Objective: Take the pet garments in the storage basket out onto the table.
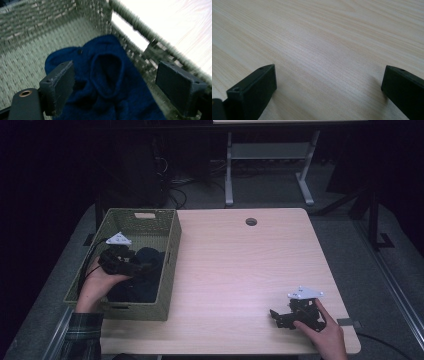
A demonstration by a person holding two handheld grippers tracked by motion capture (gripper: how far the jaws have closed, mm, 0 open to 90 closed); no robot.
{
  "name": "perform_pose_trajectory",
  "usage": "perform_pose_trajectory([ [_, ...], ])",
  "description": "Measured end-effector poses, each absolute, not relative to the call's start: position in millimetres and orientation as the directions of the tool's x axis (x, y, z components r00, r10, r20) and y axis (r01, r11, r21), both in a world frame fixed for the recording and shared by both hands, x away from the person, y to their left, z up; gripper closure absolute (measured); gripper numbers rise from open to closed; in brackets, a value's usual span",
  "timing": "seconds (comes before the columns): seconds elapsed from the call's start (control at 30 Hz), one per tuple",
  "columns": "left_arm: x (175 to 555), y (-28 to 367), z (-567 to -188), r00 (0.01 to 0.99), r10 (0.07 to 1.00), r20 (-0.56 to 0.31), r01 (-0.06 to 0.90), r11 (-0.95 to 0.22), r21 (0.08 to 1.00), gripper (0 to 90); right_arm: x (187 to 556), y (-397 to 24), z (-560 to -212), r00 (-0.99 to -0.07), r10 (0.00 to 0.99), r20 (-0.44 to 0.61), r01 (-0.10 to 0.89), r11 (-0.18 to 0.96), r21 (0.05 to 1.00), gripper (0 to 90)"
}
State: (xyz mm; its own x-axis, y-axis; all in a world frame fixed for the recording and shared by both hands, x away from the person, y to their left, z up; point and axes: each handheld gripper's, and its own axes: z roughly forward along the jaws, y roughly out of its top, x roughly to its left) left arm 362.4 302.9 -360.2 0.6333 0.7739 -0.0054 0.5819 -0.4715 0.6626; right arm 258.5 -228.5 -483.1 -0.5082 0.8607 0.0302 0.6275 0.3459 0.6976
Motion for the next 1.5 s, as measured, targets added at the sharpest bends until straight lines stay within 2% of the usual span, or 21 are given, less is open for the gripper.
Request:
perform_pose_trajectory([
  [0.53,374.3,303.0,-400.3,0.636,0.772,0.003,0.673,-0.557,0.486,15.0,258.5,-228.6,-483.1,-0.508,0.861,0.03,0.627,0.346,0.698,0.0],
  [0.87,379.7,294.5,-422.8,0.653,0.757,0.03,0.696,-0.616,0.369,14.3,258.4,-228.6,-483.1,-0.508,0.861,0.03,0.627,0.346,0.697,0.0],
  [1.03,380.9,292.5,-427.2,0.651,0.758,0.035,0.705,-0.621,0.343,15.2,258.4,-228.6,-483.1,-0.508,0.861,0.03,0.628,0.346,0.697,0.0],
  [1.3,381.5,293.6,-428.6,0.642,0.766,-0.021,0.733,-0.606,0.309,37.8,258.4,-228.6,-483.1,-0.509,0.86,0.03,0.627,0.347,0.698,0.0],
  [1.43,381.0,294.0,-426.5,0.64,0.768,-0.039,0.74,-0.602,0.299,56.1,258.5,-228.6,-483.1,-0.509,0.86,0.03,0.627,0.346,0.698,0.0],
  [1.5,381.1,294.1,-425.7,0.631,0.774,-0.049,0.749,-0.593,0.295,61.3,258.4,-228.6,-483.1,-0.508,0.861,0.03,0.627,0.346,0.698,0.0],
])
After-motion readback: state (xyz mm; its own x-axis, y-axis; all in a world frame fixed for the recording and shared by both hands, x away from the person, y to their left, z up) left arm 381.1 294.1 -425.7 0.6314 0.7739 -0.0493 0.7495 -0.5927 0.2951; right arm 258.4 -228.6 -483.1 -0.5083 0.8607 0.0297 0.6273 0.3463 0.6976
